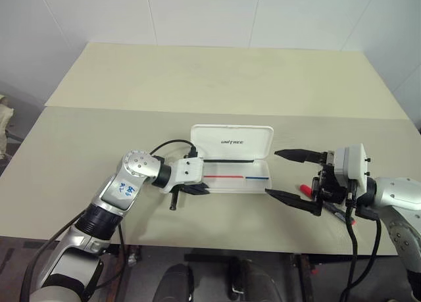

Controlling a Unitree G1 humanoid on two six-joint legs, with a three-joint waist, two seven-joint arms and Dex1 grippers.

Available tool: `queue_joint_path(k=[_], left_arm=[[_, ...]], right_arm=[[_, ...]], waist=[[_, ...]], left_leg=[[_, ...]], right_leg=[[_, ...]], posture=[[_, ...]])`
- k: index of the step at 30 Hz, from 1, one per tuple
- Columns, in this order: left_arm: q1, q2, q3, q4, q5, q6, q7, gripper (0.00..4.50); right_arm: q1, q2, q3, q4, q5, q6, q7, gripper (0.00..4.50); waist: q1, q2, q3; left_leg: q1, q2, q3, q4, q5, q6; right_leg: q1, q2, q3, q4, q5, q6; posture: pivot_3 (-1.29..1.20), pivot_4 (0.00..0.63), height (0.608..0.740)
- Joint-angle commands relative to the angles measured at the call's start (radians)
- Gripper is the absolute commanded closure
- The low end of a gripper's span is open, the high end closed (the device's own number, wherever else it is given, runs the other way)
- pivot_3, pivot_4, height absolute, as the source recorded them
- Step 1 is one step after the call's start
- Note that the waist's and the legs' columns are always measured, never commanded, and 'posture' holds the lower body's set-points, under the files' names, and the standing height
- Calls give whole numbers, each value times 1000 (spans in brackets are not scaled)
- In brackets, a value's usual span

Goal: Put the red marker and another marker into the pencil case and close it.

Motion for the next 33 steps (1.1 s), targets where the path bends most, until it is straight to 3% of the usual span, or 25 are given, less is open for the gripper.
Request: queue_joint_path(k=[1, 5, 6, 13, 21, 25, 28, 31, 33], left_arm=[[3, -12, -21, -29, -23, 20, -4, 4476], [-4, -14, -27, -40, -29, 74, -10, 4476], [-9, -26, -19, -40, -32, 78, 7, 3978], [-52, -39, 29, -94, -132, 196, -13, 1738], [-60, -4, 72, -152, -201, 251, -2, 1738], [-63, -1, 233, -151, -313, 279, 50, 1738], [-39, 47, 294, -124, -327, 213, 49, 1153], [15, 57, 421, -145, -490, 240, -13, 172], [42, 69, 464, -142, -534, 207, -40, 12]], right_arm=[[12, -8, -38, -55, 27, 7, -17, 0], [15, -4, -35, -65, 31, 12, -28, 0], [14, -3, -32, -64, 30, 12, -31, 0], [-33, 1, -3, -23, 24, 6, -21, 0], [-79, 24, 43, 17, 12, -2, -10, 0], [-89, 24, 41, 43, 9, 1, -6, 0], [-50, -6, 7, 50, -3, 26, -15, 0], [9, -32, -48, 61, -3, 48, -26, 0], [37, -38, -78, 65, 7, 58, -28, 0]], waist=[[0, 0, 0], [1, 0, 0], [1, 0, 0], [-2, 0, 0], [-2, 0, 0], [-3, -1, 1], [-2, -1, 1], [-2, -1, 1], [-2, -1, 1]], left_leg=[[0, 0, 0, 0, 0, 0], [0, 0, 0, 0, 0, 0], [0, 0, 0, 0, 0, 0], [0, 0, 0, 1, 0, 0], [0, 0, 0, 1, 1, -1], [0, 0, 0, 2, 1, -1], [0, 0, 0, 1, 1, -1], [0, 0, 0, 1, 1, -1], [0, 0, 0, 1, 1, -1]], right_leg=[[0, 0, 0, 0, 0, 0], [0, 0, 0, 0, 0, 0], [0, 0, 0, 0, 0, 0], [0, 0, 0, 1, 0, 0], [0, 0, 0, 2, 0, 0], [0, 0, 0, 3, 0, 0], [0, 0, 0, 3, 0, 0], [0, 0, 0, 2, 0, 0], [0, 0, 0, 1, 0, 0]], posture=[[0, 150, 740], [0, 150, 740], [0, 150, 740], [0, 150, 740], [0, 150, 740], [0, 150, 740], [0, 150, 740], [0, 150, 740], [0, 150, 740]])
